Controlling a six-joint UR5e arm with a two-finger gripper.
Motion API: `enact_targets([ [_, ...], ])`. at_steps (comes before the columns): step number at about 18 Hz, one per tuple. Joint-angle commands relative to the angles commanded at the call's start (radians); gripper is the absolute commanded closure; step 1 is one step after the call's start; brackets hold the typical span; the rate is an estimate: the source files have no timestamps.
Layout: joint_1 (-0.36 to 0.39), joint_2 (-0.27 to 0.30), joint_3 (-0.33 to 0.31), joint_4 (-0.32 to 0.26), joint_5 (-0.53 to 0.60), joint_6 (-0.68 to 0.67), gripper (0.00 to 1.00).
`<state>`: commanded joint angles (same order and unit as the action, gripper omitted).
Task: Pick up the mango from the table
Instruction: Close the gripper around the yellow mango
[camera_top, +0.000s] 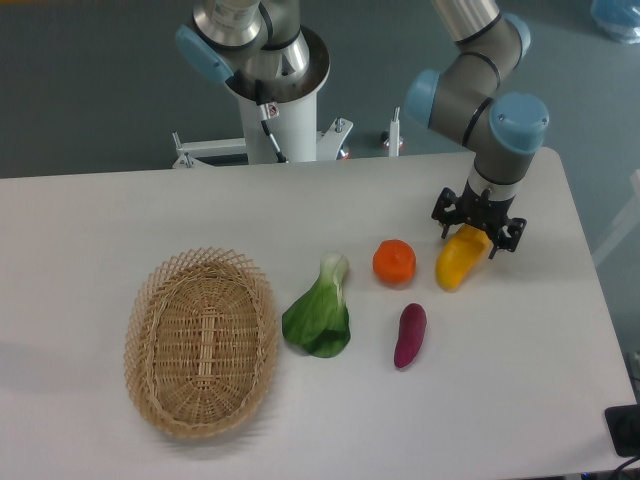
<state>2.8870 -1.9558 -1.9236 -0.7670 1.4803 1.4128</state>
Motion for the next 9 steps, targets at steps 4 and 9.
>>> enact_targets([
  [4, 0.000, 0.003, 0.006, 0.000, 0.005, 0.002, 0.53],
  [9, 0.012, 0.046, 0.047, -0.003, -0.015, -0.009, 0.53],
])
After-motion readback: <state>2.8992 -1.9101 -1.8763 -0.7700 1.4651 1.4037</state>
